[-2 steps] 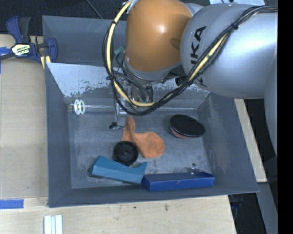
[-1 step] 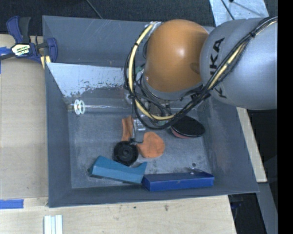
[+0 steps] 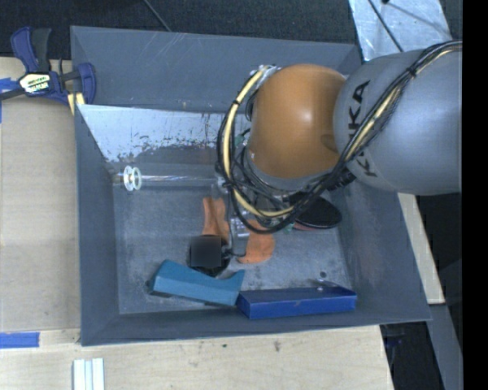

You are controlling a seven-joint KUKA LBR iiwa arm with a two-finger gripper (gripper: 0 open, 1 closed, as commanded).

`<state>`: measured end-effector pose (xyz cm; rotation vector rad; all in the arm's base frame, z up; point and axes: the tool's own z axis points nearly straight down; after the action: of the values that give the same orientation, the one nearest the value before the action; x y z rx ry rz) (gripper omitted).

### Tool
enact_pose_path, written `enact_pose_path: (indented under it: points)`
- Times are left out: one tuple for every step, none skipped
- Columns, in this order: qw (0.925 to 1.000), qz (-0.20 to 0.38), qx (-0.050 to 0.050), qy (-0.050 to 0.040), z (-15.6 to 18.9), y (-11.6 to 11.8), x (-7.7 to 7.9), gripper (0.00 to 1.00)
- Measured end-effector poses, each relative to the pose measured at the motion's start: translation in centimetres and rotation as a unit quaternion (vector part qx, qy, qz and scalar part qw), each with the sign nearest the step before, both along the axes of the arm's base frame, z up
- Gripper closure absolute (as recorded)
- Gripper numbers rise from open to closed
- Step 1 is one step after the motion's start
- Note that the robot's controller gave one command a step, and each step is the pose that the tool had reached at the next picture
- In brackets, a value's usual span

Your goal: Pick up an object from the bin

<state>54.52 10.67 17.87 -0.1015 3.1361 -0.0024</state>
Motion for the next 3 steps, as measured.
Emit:
enact_pose_path:
  points:
    - [0.9999,0.016,0.001,-0.0011,-4.6,1.3,1.7,0.0]
    - [1.0,0.006,0.001,0.0025,-7.6,0.4,1.4,0.0]
    - [0.9995,0.031,0.003,-0.0066,-8.9,-1.2,-1.3,0.0]
